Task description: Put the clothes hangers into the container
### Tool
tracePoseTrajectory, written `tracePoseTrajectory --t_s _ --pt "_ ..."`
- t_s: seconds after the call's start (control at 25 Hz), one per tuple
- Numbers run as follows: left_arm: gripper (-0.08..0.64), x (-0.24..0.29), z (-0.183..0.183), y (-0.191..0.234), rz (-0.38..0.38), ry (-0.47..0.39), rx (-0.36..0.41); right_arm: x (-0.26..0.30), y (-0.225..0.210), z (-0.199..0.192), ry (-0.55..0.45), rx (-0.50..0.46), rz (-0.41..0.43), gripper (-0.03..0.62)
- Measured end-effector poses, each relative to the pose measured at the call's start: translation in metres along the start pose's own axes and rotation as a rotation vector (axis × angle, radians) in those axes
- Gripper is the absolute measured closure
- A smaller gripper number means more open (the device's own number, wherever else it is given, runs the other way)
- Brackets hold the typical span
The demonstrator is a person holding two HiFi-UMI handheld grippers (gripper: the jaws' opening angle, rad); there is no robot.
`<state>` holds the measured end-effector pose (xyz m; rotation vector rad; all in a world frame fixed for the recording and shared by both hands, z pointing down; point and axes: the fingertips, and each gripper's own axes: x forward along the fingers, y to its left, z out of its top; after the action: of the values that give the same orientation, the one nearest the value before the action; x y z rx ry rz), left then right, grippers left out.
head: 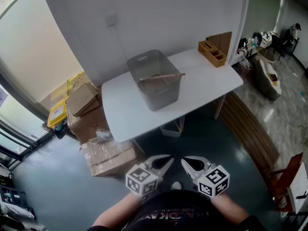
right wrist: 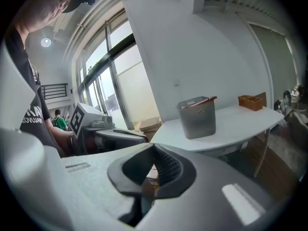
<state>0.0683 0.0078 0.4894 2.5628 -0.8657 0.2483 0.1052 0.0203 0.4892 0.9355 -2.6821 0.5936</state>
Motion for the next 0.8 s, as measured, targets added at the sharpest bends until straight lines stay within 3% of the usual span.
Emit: tracePoseTrajectory --t_s 0.28,0.8 --pt "0.560 -0.004 -0.009 -0.002 -0.013 0.005 -0.015 0.007 0.012 -0.006 0.022 -0.014 0.022 0.589" --pt "0.560 -0.025 -0.008 0.019 0.040 -0.011 -0.040 0.032 0.032 -0.005 0.044 -0.034 0.090 0.591"
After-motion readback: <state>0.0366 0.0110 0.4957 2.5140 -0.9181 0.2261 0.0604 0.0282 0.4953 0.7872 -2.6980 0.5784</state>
